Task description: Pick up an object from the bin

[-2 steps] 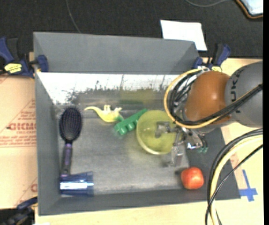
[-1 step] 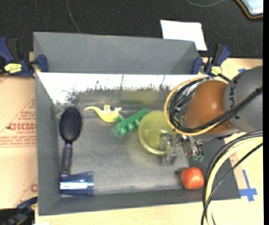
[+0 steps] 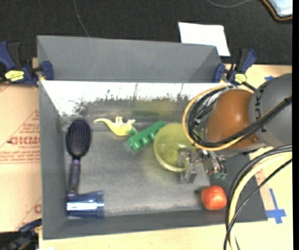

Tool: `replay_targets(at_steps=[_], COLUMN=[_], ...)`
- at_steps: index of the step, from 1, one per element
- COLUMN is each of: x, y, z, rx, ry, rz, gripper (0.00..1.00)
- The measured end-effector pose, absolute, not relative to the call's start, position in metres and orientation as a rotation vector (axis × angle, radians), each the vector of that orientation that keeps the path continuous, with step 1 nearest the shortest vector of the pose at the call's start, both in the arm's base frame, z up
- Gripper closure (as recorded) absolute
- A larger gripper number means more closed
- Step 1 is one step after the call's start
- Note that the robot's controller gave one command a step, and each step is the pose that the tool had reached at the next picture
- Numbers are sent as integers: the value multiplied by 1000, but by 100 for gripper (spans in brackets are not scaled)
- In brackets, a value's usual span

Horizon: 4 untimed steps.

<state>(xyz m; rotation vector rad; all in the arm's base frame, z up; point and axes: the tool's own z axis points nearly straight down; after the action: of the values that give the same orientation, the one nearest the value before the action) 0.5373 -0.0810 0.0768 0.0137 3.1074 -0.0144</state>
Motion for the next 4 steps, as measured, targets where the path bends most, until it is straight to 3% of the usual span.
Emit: replay_targets(at_steps=[1,2,3,4], x=[547,544,533,534], y=[-83,-78,-80,-86], z=[76,182,83,106], rx=[27,23,17,71], ry=[3095,3094,3097,3090], rz=[-15,-17,-15,-14], gripper=[100,100,100,100])
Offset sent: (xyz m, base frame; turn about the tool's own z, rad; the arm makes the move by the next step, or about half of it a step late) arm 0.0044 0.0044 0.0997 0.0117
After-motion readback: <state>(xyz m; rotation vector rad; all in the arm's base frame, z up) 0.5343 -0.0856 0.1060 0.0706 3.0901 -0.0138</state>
